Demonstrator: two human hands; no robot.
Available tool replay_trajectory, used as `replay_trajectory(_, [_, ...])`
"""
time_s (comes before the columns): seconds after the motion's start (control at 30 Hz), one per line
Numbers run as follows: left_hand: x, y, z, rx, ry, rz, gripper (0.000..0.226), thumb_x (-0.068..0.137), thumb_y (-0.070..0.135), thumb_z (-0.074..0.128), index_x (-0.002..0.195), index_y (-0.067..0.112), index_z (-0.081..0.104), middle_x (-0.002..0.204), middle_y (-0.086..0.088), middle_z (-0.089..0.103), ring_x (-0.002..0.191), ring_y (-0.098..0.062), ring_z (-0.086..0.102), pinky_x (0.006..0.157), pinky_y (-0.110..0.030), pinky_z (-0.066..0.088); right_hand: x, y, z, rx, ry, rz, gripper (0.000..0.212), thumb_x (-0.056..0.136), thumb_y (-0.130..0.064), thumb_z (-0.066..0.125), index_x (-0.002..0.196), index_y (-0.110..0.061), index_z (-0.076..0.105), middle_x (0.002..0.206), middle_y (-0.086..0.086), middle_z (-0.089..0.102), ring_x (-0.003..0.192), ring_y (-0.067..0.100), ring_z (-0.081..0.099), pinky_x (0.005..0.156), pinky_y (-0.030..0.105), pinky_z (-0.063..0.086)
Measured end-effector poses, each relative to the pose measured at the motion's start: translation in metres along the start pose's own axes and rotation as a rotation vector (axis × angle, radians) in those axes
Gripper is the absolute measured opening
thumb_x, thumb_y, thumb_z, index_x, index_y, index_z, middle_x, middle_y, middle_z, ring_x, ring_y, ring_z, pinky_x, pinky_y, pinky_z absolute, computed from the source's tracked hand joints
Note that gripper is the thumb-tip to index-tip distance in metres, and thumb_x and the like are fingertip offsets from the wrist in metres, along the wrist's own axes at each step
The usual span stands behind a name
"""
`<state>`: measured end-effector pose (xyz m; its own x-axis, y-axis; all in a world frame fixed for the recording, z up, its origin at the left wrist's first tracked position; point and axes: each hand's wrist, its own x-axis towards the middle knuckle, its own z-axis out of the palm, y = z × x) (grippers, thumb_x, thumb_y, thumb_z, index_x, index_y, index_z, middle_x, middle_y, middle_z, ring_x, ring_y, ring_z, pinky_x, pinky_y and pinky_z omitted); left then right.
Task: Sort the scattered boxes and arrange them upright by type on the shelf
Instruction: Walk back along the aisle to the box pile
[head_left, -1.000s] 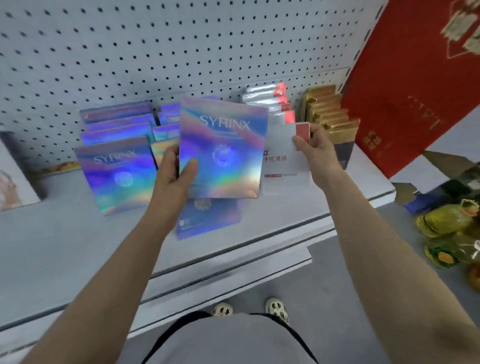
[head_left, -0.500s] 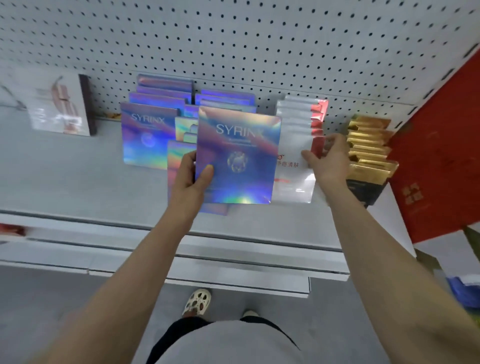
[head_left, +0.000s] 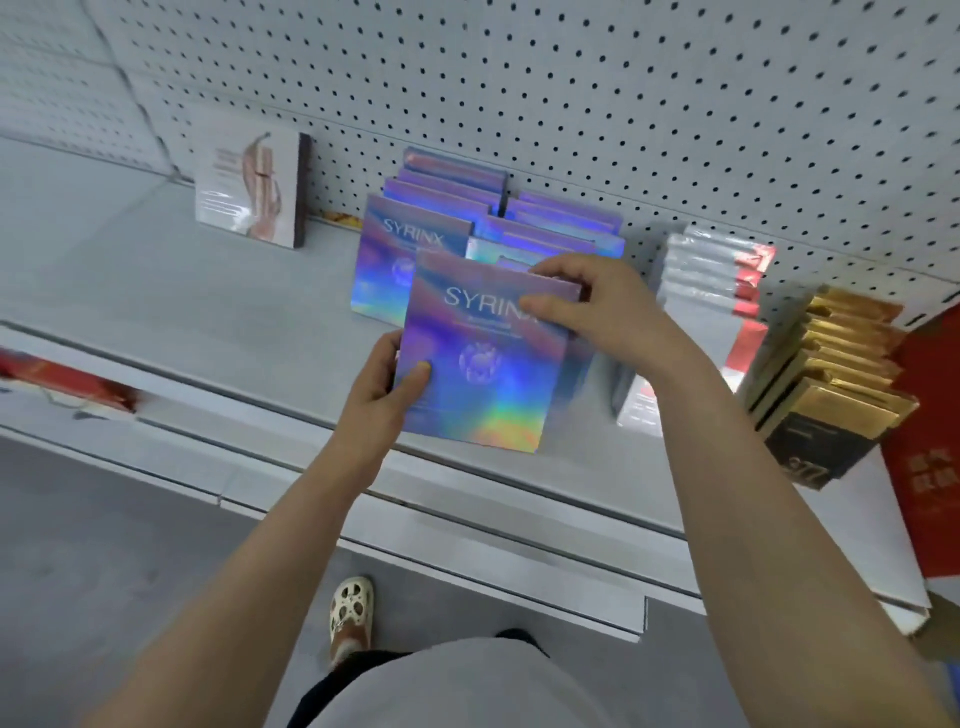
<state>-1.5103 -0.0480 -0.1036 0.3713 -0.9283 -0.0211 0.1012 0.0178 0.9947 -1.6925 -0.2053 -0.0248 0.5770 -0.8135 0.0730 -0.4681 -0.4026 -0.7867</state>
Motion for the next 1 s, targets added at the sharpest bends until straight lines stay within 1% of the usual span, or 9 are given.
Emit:
replay_trajectory(0.07, [0.010,0.002,-0.033,0.062,0.021,-0.011,0.035,0.089,0.022,0.058,0.121,0.007,0.054,0.098,0.007,0.067,0.089,-0.005,0.061,0.077,-0.018,0.049,0.017,-0.014,0.022,0.020,-0.034,0.010,0.019,0.084,-0.031,0.078,0.100,-0.026,0.069,0.085,-0.006,0.068,0.071,0.011,0.053,0.071,0.032,0.048])
replay_trajectory(0.13, [0.025,0.000,-0.068,0.109,0.077,-0.055,0.038,0.083,0.031,0.060,0.118,0.016,0.058,0.093,0.010,0.068,0.082,-0.004,0.062,0.074,-0.020,0.049,0.036,-0.028,0.047,-0.037,-0.025,-0.035,0.026,0.084,-0.032,0.077,0.106,-0.020,0.070,0.081,-0.014,0.064,0.067,0.005,0.051,0.070,0.025,0.044])
replay_trajectory(0.3, [0.065,-0.013,-0.140,0.189,0.110,-0.191,0.035,0.092,0.017,0.064,0.125,0.027,0.057,0.110,-0.005,0.066,0.093,-0.017,0.063,0.088,-0.040,0.053,0.086,-0.058,0.102,-0.116,0.039,-0.052,0.030,0.086,-0.028,0.075,0.114,-0.019,0.069,0.093,-0.010,0.061,0.073,-0.017,0.049,0.068,0.005,0.033])
replay_trajectory(0.43, [0.106,-0.016,-0.167,0.292,0.077,-0.164,0.041,0.092,0.013,0.063,0.130,0.026,0.054,0.112,-0.005,0.066,0.095,-0.017,0.063,0.084,-0.032,0.053,0.124,-0.062,0.125,-0.325,0.057,-0.009,0.032,0.088,-0.032,0.072,0.116,-0.018,0.068,0.106,0.003,0.064,0.098,0.019,0.059,0.085,0.030,0.043])
replay_trajectory(0.57, [0.143,-0.026,-0.169,0.384,-0.050,-0.191,0.054,0.092,0.005,0.058,0.140,0.027,0.047,0.116,-0.001,0.064,0.082,-0.010,0.056,0.072,-0.025,0.041,0.146,-0.051,0.132,-0.550,0.089,0.082,0.032,0.087,-0.033,0.070,0.115,-0.019,0.068,0.105,0.010,0.059,0.100,0.030,0.059,0.085,0.038,0.047])
replay_trajectory(0.73, [0.166,-0.035,-0.159,0.424,-0.168,-0.191,0.057,0.085,0.013,0.056,0.135,0.040,0.045,0.111,0.003,0.065,0.091,-0.015,0.059,0.080,-0.026,0.044,0.158,-0.041,0.135,-0.670,0.174,0.115,0.029,0.087,-0.024,0.067,0.115,-0.018,0.066,0.105,0.012,0.060,0.103,0.033,0.055,0.074,0.032,0.036])
replay_trajectory(0.8, [0.170,-0.034,-0.154,0.469,-0.198,-0.175,0.063,0.074,0.025,0.050,0.136,0.029,0.049,0.107,0.000,0.062,0.092,-0.019,0.058,0.081,-0.030,0.045,0.162,-0.036,0.137,-0.709,0.170,0.117,0.027,0.087,-0.017,0.065,0.114,-0.014,0.066,0.104,0.012,0.060,0.103,0.034,0.054,0.073,0.031,0.029])
replay_trajectory(0.9, [0.174,-0.036,-0.152,0.512,-0.235,-0.178,0.068,0.070,0.027,0.046,0.138,0.022,0.048,0.107,-0.008,0.064,0.094,-0.024,0.061,0.081,-0.032,0.047,0.167,-0.035,0.136,-0.715,0.156,0.129,0.026,0.086,-0.011,0.064,0.112,-0.011,0.065,0.104,0.013,0.061,0.102,0.034,0.053,0.079,0.036,0.038])
replay_trajectory(1.0, [0.176,-0.041,-0.155,0.509,-0.254,-0.200,0.072,0.069,0.027,0.048,0.140,0.028,0.046,0.121,-0.006,0.066,0.110,-0.027,0.062,0.095,-0.040,0.048,0.171,-0.034,0.137,-0.716,0.141,0.124,0.027,0.087,-0.012,0.064,0.114,-0.013,0.064,0.105,0.013,0.060,0.103,0.034,0.053,0.079,0.038,0.043])
